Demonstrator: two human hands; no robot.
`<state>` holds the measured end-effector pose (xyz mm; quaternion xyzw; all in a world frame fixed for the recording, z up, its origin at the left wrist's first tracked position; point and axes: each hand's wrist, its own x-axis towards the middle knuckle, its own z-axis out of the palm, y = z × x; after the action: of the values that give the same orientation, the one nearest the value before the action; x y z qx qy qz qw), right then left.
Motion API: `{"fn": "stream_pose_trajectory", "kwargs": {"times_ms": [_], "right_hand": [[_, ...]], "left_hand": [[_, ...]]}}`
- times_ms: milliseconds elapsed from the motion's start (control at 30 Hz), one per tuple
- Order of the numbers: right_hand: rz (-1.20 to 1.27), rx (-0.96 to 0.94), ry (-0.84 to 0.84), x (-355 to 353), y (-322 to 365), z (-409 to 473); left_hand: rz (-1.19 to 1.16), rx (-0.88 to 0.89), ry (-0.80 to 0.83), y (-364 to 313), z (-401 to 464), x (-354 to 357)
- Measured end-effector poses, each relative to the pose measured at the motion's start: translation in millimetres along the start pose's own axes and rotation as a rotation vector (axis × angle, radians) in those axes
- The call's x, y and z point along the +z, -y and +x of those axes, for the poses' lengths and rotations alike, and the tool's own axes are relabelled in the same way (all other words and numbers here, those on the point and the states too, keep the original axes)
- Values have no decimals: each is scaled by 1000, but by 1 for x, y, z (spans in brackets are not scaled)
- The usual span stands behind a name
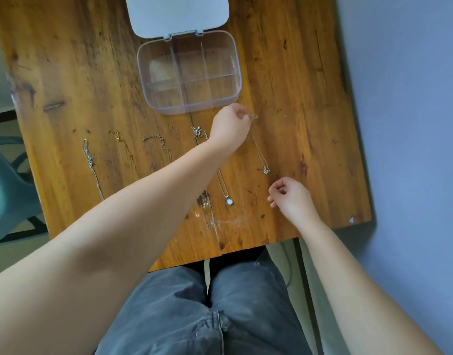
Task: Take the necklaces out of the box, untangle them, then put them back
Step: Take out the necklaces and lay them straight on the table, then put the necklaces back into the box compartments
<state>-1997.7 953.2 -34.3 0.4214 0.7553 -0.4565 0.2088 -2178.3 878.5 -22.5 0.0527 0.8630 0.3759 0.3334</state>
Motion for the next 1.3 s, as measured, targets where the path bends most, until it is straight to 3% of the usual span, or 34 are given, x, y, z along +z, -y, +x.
{"fn": "stream_pose_trajectory", "kwargs": {"times_ms": [133, 233, 367, 500, 633, 733, 900, 1033, 1100, 1167, 1300], "right_hand": [[-91, -75, -36, -1, 17, 3], [-140, -162, -39, 9, 49, 3], [-211, -364, 106, 56, 108, -3], [-442, -562, 320, 130, 160, -14], [-676, -757, 419, 191, 188, -24], [-773, -809, 450, 216, 191, -28], [-837, -1055, 486, 228, 176, -34], [-1003, -1175, 579, 229, 166, -32], [-903, -1120, 608, 227, 167, -30], [-645, -949, 611, 218, 175, -28], [-68, -591, 433, 168, 202, -10]], "left_hand": [[20, 110, -53, 34, -18, -37], [-36, 93, -78, 76, -45, -74], [8, -40, -238, 153, -100, -122], [121, -188, -438, 216, -155, -135], [292, -272, -393, 246, -181, -112], [354, -185, -399, 254, -184, -101], [301, -59, -442, 261, -186, -105], [-27, -85, -533, 260, -187, -124], [-193, -139, -608, 251, -182, -140], [-345, -176, -656, 236, -172, -156], [-580, -178, -605, 194, -132, -179]]}}
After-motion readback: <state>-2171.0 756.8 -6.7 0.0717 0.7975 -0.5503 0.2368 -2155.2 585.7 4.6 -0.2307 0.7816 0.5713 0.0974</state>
